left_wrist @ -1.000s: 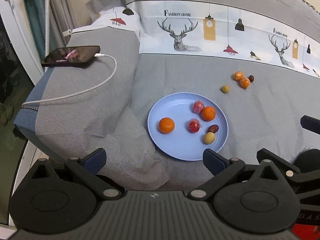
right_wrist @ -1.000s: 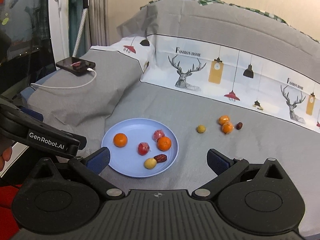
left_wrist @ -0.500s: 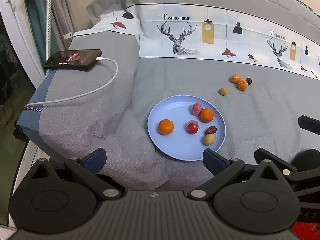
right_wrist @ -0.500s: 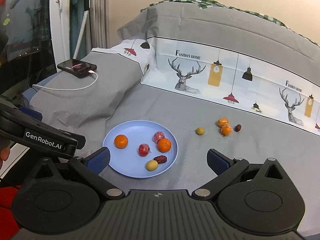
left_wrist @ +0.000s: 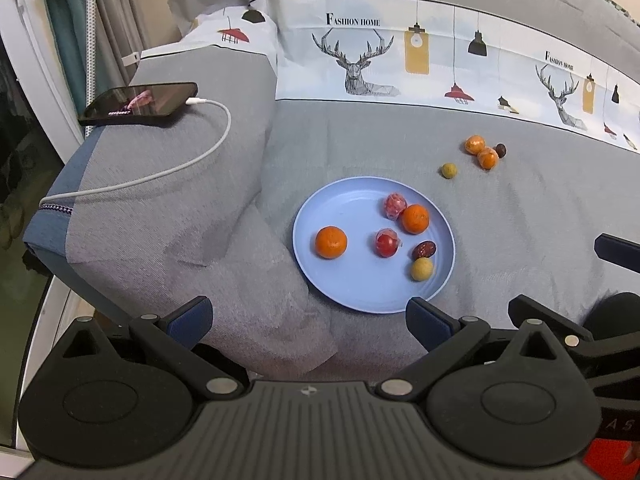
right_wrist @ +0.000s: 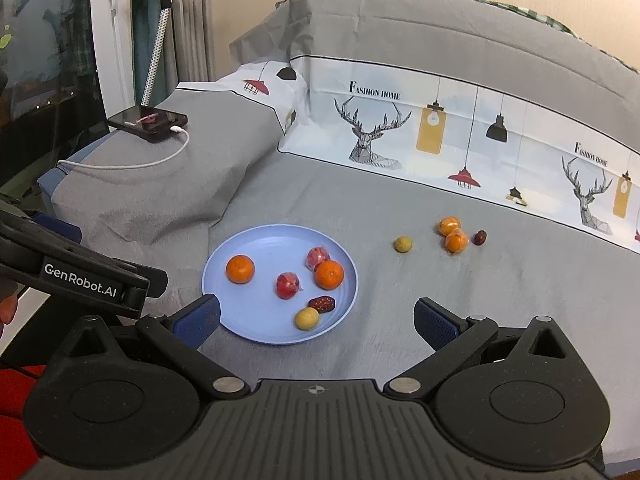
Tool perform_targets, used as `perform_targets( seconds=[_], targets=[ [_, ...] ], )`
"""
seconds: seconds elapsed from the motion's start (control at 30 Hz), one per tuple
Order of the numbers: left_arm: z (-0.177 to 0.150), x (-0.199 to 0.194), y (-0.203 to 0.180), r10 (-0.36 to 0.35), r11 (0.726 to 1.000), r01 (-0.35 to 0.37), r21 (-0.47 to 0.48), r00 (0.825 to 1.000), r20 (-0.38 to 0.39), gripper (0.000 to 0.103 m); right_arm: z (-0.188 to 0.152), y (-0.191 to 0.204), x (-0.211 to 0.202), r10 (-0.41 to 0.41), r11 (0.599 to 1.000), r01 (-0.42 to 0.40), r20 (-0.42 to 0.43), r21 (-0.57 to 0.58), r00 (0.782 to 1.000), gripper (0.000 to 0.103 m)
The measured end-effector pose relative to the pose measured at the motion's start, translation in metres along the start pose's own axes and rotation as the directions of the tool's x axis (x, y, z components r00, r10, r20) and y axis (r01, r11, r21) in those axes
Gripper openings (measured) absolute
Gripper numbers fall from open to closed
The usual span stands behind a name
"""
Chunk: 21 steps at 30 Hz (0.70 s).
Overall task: Organize fruits
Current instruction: 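Lift both grippers away from the plate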
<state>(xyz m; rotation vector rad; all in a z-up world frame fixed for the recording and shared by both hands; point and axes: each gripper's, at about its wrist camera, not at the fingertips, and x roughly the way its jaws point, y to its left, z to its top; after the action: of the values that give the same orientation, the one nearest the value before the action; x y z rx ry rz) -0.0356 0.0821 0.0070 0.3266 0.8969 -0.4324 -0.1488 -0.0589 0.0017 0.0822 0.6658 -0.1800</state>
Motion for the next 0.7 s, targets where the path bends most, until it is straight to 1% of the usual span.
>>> perform_targets(
  seconds=[0.33, 0.53, 0.7],
  targets=[
    [0.003, 0.011, -0.003, 0.007, 1.0, -0.007, 0.008, 1.0, -0.023, 0.103, -0.001, -0.006, 0.011, 0.005, 1.0, -0.005, -0.029, 0.023, 1.0, 0.102],
    [0.011, 0.017, -0.008, 0.003, 1.0, -0.003, 0.008, 1.0, -0.03, 0.103, -0.003, -0.013, 0.019, -0.006, 0.998, 0.008, -0.044, 0.058, 0.999, 0.102],
    [0.021, 0.025, -0.017, -0.002, 1.0, 0.003, 0.025, 0.999, -0.042, 0.103, -0.007, -0.023, 0.028, -0.014, 0.995, 0.02, -0.06, 0.098, 0.998, 0.102]
  ],
)
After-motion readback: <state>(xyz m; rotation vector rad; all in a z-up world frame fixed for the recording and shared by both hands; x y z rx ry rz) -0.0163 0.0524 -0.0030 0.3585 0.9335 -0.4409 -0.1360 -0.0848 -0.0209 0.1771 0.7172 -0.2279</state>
